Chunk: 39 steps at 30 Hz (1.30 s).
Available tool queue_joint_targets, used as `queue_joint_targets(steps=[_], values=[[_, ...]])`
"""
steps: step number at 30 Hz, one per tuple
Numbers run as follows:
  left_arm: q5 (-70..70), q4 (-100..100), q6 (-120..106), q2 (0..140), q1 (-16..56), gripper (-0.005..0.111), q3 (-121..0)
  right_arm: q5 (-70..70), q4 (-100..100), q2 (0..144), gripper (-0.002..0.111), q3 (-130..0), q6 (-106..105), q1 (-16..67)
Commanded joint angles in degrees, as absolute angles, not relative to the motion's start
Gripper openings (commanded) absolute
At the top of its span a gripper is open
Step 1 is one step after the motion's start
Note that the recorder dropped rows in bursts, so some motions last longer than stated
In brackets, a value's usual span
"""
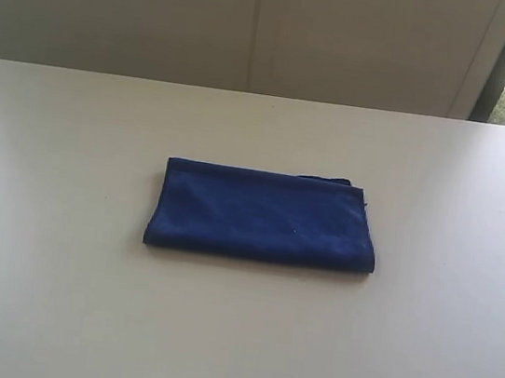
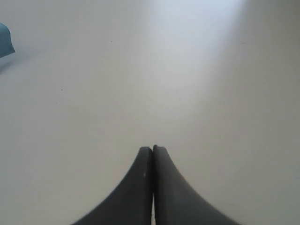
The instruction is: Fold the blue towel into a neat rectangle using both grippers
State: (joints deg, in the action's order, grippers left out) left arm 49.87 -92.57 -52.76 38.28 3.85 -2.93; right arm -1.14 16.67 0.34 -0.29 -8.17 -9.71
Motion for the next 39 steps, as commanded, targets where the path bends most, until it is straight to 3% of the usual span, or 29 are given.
queue_joint_targets(steps=[1,7,11,14,21,26,36,39], values=[[49.45,-93.42,-52.93,38.12,4.09,0.0,-2.69,-1.5,16.65,0.0,0.0,0.0,-8.35,-10.19],[49.45,-93.42,-52.93,38.12,4.09,0.0,-2.69,2.08,14.28,0.0,0.0,0.0,-5.83,-10.19],[49.45,-93.42,-52.93,38.12,4.09,0.0,-2.69,10.21,-7.24,0.0,0.0,0.0,15.2,-10.19],[49.45,-93.42,-52.93,38.12,4.09,0.0,-2.69,14.26,-12.55,0.0,0.0,0.0,21.3,-10.19],[49.45,-93.42,-52.93,38.12,4.09,0.0,-2.69,18.23,-12.44,0.0,0.0,0.0,9.94,-7.47],[49.45,-93.42,-52.93,38.12,4.09,0.0,-2.69,18.02,-12.33,0.0,0.0,0.0,11.55,-3.11],[49.45,-93.42,-52.93,38.12,4.09,0.0,-2.69,18.01,-10.86,0.0,0.0,0.0,14.76,-3.49],[49.45,-93.42,-52.93,38.12,4.09,0.0,-2.69,17.76,0.64,0.0,0.0,0.0,0.33,-3.49]])
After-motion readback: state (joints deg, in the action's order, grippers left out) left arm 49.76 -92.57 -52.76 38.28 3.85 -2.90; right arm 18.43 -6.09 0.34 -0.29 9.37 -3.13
